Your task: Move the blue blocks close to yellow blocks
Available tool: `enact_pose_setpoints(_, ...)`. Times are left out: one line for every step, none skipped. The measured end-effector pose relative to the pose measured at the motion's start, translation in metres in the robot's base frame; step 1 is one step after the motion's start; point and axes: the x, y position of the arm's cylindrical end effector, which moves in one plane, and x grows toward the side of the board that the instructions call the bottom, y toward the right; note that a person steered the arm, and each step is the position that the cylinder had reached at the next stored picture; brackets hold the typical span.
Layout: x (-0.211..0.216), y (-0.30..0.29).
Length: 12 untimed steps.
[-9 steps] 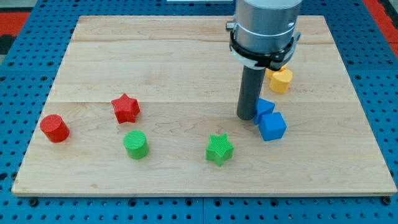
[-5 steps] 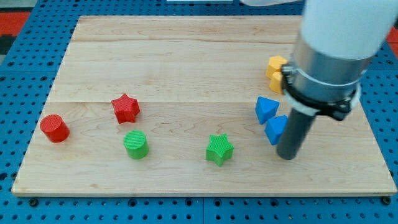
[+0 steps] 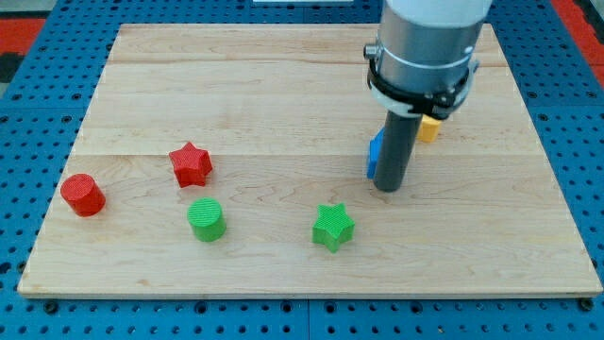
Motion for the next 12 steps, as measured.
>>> enact_pose_setpoints(-0.029, 0.0)
enact_pose_setpoints(-0.029, -0.001)
enact_pose_setpoints(-0.028, -0.028)
enact_pose_setpoints(-0.06, -0.029)
enact_pose_setpoints(-0.075, -0.029)
enact_pose_setpoints(-0.078, -0.022)
enact_pose_setpoints(-0.078, -0.005)
enact_pose_setpoints(-0.078, 0.019)
enact_pose_setpoints(-0.066, 0.027)
enact_pose_setpoints(-0.034, 0.04)
enact_pose_setpoints(-0.048, 0.099)
enact_pose_setpoints(-0.074, 0.093)
